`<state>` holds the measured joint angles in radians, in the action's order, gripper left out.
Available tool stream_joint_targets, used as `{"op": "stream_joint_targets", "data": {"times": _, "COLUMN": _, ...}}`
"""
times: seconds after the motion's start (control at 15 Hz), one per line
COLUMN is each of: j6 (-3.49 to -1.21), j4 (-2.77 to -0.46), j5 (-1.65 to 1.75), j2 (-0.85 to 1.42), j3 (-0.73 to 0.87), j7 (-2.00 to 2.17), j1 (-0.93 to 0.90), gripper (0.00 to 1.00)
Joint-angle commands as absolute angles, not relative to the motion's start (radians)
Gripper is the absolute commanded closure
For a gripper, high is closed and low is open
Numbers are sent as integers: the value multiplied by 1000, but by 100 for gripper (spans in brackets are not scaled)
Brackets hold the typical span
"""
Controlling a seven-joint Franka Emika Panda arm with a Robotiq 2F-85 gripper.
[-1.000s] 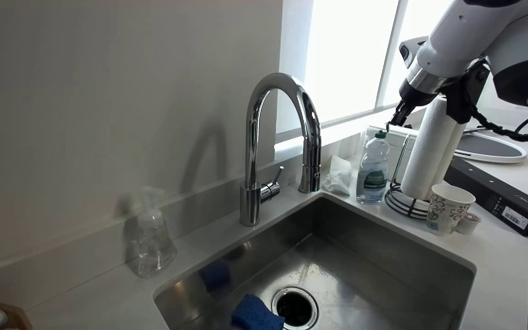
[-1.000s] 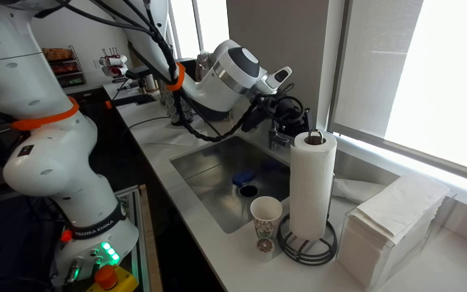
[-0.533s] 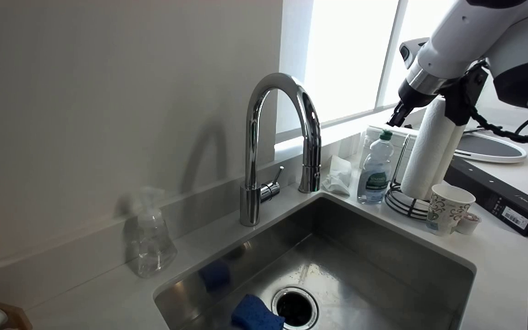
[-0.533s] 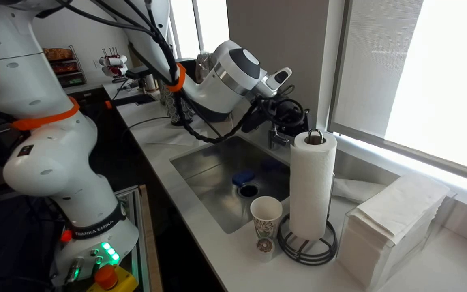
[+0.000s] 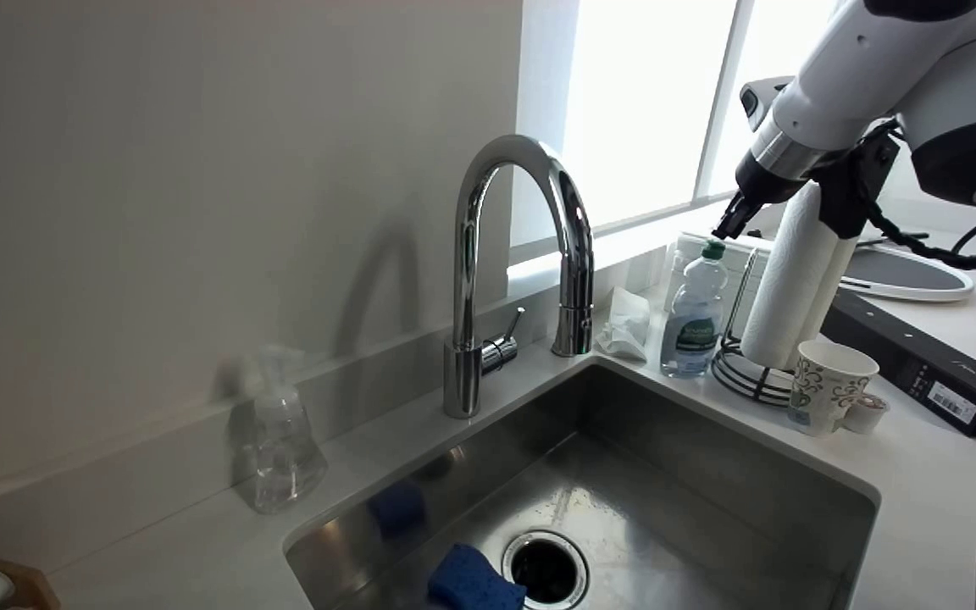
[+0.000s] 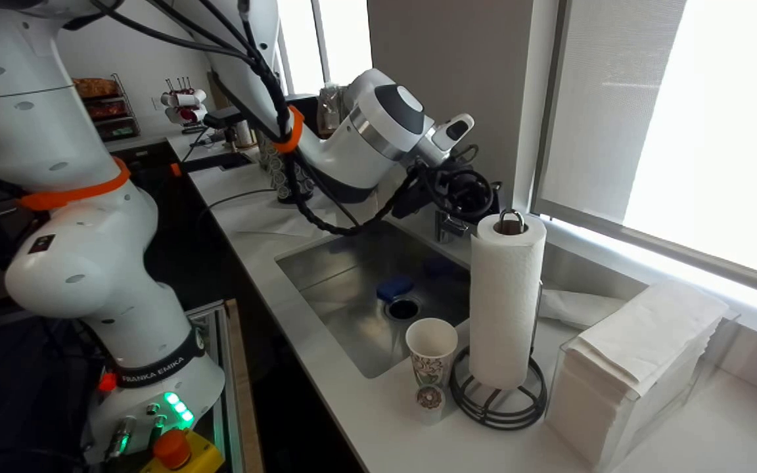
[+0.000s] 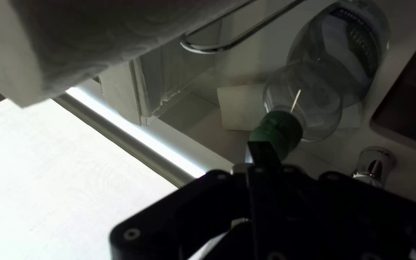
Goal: Close the lid of the bottle
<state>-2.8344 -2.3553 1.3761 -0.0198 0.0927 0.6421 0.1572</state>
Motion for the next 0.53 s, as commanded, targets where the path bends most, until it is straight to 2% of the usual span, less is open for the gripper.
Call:
{"op": "stream_joint_targets", "data": {"times": 0.0, "j6": -2917, "j4": -2353, "j5": 1401, "j2": 1, "j3": 107, "j7": 692, "j1": 169, "gripper": 100}}
{"op": "stream_joint_targets", "data": {"times": 0.47, "j6": -2962, "j4": -2361, "j5": 1373, "j2": 14, "j3": 124, "j7": 691, "j1": 175, "gripper": 100}}
